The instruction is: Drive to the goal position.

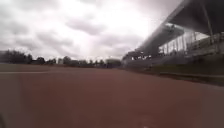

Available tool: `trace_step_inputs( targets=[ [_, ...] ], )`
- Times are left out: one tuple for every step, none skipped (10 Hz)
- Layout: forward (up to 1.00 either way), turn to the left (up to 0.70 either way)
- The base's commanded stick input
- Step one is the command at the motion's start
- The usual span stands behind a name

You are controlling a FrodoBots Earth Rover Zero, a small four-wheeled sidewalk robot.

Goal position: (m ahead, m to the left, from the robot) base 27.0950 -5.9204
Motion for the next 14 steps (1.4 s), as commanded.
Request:
trace_step_inputs(
  targets=[
    [0.70, 0.00],
    [0.70, 0.00],
    [0.70, 0.00],
    [0.70, 0.00],
    [0.70, 0.00],
    [0.70, 0.00],
    [0.70, 0.00],
    [0.70, 0.00],
    [0.70, 0.00],
    [0.70, 0.00],
    [0.70, -0.06],
    [0.70, -0.24],
    [0.70, -0.35],
    [0.70, -0.35]
  ],
)
